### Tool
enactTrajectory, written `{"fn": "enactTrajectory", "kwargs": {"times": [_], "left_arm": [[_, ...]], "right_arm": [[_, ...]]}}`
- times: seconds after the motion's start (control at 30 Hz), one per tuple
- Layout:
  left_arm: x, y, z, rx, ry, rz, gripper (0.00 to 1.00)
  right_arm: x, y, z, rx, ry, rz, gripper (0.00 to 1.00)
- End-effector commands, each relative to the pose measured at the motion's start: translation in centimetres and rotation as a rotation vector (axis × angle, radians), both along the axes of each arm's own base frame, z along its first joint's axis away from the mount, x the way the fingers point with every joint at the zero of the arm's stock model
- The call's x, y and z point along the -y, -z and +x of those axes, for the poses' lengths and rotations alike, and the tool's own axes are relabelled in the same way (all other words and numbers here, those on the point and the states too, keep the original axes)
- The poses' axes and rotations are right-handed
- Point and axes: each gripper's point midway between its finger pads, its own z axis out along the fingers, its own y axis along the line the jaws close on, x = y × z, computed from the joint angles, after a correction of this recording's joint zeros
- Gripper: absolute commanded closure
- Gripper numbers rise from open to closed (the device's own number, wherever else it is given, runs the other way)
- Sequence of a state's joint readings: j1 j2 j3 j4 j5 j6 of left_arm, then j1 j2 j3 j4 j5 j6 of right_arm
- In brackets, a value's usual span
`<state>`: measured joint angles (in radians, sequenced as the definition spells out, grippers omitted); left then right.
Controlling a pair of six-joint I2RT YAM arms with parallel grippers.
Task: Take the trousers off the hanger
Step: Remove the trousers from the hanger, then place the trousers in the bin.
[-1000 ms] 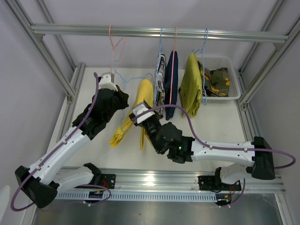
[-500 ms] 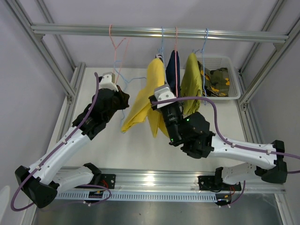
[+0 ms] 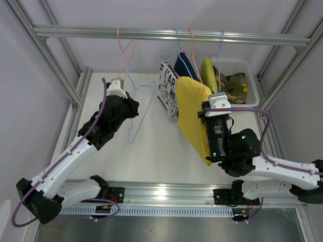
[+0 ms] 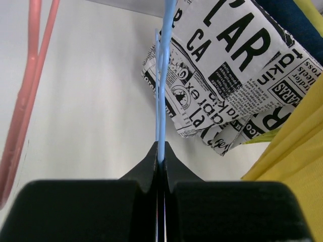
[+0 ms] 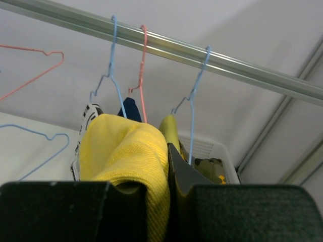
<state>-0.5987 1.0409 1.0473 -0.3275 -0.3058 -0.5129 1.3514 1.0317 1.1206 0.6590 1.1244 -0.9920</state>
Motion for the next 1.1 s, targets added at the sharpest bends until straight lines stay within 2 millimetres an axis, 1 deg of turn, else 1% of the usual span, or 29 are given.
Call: {"fn": "enactTrajectory", "kwargs": {"times": [0.0, 0.03, 0.2, 0.27, 0.33, 0.4, 0.53, 0.57, 0.6, 0.63, 0.67, 0.77, 0.8, 0.83, 0.97, 1.0, 1.07], "left_arm": [[0.0, -2.0, 0.2, 0.046, 0.012, -0.012, 0.99], [0.0, -1.9, 0.2, 0.045, 0.012, -0.011, 0.99], [0.1, -1.9, 0.2, 0.042, 0.014, -0.012, 0.99], [0.1, -2.1, 0.2, 0.048, 0.014, -0.016, 0.99], [0.1, -2.1, 0.2, 0.046, 0.017, -0.015, 0.99], [0.0, -2.1, 0.1, 0.046, 0.016, -0.015, 0.99], [0.1, -2.2, 0.1, 0.048, 0.018, -0.019, 0.99], [0.1, -2.2, 0.0, 0.047, 0.018, -0.018, 1.00], [0.1, -2.2, 0.0, 0.046, 0.019, -0.020, 0.99], [0.1, -2.3, 0.0, 0.049, 0.021, -0.020, 0.99], [0.1, -2.3, 0.0, 0.048, 0.021, -0.022, 0.99], [0.1, -2.3, 0.0, 0.046, 0.022, -0.023, 0.99], [0.2, -2.2, 0.0, 0.042, 0.023, -0.020, 0.99], [0.2, -2.3, 0.0, 0.045, 0.024, -0.025, 0.99], [0.3, -2.2, -0.1, 0.043, 0.029, -0.025, 0.99], [0.3, -2.2, -0.1, 0.042, 0.030, -0.025, 0.99], [0.3, -2.3, -0.1, 0.044, 0.031, -0.028, 0.99]], "right_arm": [[4.9, -2.5, -0.8, 0.036, 0.040, 0.183, 1.00], [5.9, -2.7, -1.1, 0.033, 0.043, 0.204, 1.00], [8.6, -1.4, -1.3, 0.002, 0.090, 0.220, 1.00], [9.9, -1.1, -1.1, 0.006, 0.126, 0.226, 1.00], [11.0, -0.8, -0.9, 0.001, 0.170, 0.227, 1.00], [11.9, -0.9, -1.0, 0.000, 0.186, 0.252, 1.00], [14.2, -0.2, -0.7, -0.024, 0.262, 0.264, 1.00], [14.9, 0.1, -0.5, -0.025, 0.282, 0.316, 1.00], [15.9, -0.1, -0.7, -0.024, 0.294, 0.346, 1.00], [16.1, 0.6, -0.6, -0.044, 0.310, 0.314, 1.00], [17.1, 0.6, -0.5, -0.032, 0.335, 0.358, 1.00], [19.0, 1.2, -0.6, -0.028, 0.409, 0.355, 1.00], [19.2, 1.5, -0.4, -0.041, 0.423, 0.328, 1.00], [19.6, 1.4, -0.5, -0.040, 0.435, 0.337, 1.00], [20.5, 1.8, -0.1, -0.047, 0.497, 0.339, 1.00], [21.0, 2.1, 0.0, -0.053, 0.533, 0.338, 1.00], [20.9, 2.4, 0.6, -0.070, 0.548, 0.331, 1.00]]}}
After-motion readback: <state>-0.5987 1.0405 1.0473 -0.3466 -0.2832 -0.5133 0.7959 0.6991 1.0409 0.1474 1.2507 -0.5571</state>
